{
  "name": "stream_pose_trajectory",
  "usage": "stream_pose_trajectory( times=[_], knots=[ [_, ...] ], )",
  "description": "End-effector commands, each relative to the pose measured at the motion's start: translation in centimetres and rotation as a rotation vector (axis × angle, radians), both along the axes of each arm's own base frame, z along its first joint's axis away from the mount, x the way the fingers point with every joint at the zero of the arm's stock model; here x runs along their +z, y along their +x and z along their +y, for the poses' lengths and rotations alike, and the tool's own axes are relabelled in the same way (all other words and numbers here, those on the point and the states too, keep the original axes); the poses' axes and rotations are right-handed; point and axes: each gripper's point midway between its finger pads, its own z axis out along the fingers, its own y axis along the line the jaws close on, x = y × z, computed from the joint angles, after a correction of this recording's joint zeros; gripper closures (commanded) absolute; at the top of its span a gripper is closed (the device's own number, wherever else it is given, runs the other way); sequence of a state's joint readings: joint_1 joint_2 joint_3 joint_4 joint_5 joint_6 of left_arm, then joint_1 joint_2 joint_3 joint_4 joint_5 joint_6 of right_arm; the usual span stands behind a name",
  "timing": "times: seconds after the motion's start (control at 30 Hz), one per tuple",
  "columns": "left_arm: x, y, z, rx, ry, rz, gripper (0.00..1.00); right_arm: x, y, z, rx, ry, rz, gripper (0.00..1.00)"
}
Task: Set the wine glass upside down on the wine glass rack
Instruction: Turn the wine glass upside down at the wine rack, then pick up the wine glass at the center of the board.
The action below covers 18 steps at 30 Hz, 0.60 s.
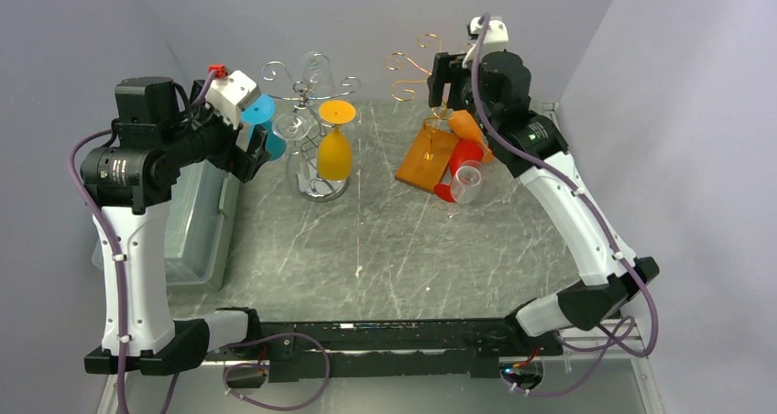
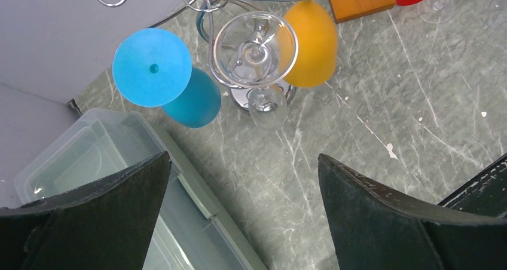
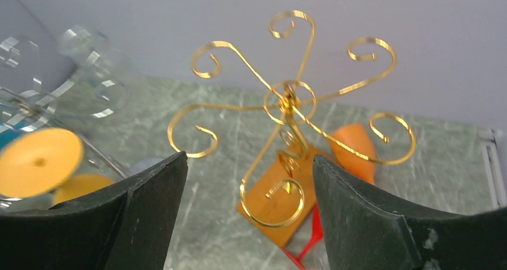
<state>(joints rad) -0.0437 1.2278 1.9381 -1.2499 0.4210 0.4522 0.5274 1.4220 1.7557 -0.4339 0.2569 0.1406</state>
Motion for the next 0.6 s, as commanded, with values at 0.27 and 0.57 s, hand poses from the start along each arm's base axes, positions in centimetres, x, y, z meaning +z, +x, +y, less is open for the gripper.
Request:
stream_pose_trajectory(
  times=[0.27, 0.57],
  knots=[
    [-0.5, -0.4, -0.6, -0.036, -0.013, 0.011, 0.01, -4.6, 1.8, -2.2, -0.07, -0.088, 0.15, 0.31],
    [-0.3, -0.4, -1.0, -0.055, -0.023, 0.015, 0.01, -8.4, -2.0, -4.8, -0.12, -0.047, 0.216, 0.35]
  ],
)
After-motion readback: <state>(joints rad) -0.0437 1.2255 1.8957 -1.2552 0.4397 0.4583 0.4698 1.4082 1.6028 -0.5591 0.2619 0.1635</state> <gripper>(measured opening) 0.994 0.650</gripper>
